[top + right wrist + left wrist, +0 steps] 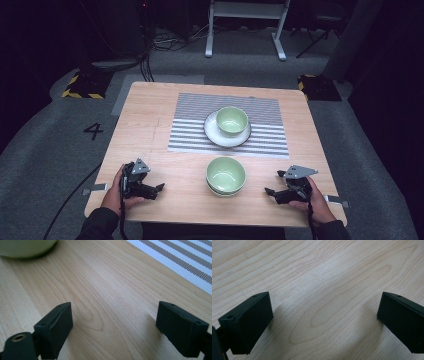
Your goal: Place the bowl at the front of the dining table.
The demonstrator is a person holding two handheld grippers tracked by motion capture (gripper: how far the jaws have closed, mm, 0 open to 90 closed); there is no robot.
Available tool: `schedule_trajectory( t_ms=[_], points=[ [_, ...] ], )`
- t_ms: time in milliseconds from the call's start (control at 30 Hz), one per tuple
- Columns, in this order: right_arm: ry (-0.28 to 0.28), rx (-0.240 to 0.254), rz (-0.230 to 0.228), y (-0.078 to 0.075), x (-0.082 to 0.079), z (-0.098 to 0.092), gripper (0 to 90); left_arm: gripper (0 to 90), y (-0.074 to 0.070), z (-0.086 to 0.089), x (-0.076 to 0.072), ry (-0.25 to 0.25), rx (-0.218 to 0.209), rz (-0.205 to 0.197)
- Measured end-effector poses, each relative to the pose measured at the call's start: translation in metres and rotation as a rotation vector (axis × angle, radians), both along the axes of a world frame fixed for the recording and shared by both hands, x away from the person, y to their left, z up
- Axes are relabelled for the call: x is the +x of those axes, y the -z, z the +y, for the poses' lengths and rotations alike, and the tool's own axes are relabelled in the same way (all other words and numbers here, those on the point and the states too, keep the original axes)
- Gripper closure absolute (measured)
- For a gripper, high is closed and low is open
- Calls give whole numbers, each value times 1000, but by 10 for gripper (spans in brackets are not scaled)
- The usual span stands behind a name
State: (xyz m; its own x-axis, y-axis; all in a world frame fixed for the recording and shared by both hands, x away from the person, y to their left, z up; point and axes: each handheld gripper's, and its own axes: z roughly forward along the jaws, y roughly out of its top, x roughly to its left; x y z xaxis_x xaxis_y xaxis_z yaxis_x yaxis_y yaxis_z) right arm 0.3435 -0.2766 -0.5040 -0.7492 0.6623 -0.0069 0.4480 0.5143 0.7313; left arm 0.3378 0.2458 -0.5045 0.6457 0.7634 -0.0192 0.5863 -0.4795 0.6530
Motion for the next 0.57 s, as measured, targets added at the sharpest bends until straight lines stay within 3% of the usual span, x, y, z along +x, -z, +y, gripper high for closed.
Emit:
schedule_trajectory(
  t_ms=[567],
  points=[
    [-9, 0, 0, 0, 1, 0, 137, 0, 0, 0, 1, 5, -2, 1]
  ],
)
